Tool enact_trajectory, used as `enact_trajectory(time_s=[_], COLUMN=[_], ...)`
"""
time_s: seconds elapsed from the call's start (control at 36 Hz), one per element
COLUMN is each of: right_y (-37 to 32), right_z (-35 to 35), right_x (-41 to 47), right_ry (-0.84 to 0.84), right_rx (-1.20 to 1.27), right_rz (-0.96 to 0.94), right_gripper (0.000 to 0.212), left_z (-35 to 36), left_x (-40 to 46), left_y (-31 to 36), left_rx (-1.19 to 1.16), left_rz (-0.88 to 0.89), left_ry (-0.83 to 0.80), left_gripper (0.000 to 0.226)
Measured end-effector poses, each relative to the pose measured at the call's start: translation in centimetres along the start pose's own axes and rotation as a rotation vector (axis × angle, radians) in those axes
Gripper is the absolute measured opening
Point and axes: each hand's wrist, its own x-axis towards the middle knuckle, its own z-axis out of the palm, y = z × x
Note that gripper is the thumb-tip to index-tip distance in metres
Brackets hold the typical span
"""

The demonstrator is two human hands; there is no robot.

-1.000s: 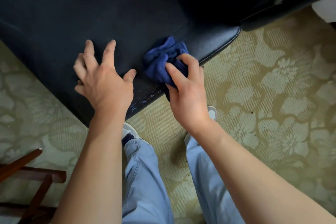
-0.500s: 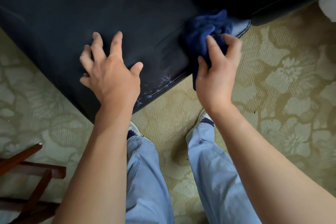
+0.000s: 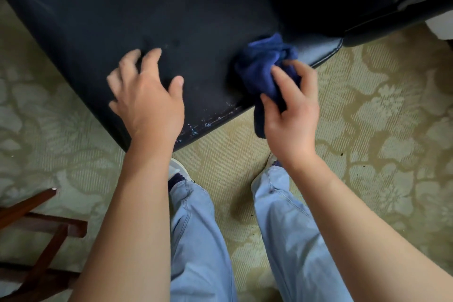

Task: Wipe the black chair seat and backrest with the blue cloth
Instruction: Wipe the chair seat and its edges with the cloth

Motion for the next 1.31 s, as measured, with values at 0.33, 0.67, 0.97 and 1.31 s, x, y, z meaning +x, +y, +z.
enact_trajectory(time_s=[0.33, 0.67, 0.97, 1.31], right_y=[0.9, -3.0, -1.0, -1.4], right_z=[1.6, 5.5, 1.3, 4.4], right_x=[1.7, -3.1, -0.8, -1.6], right_ry=[0.072, -0.045, 0.094, 0.100], right_rx=[-0.071, -0.090, -0.084, -0.078], right_rz=[0.120, 0.020, 0.009, 0.099], right_gripper=[0.043, 0.046, 0.042, 0.044], left_z=[-0.1, 0.2, -0.4, 0.4], left_x=[-1.0, -0.9, -0.6, -1.1], left_y=[-6.9, -7.2, -7.8, -7.8], left_rx=[-0.331, -0.272, -0.252, -0.164], left_rz=[-0.278, -0.268, -0.259, -0.234], left_ry=[-0.011, 0.001, 0.003, 0.019], left_gripper=[0.065, 0.068, 0.069, 0.068])
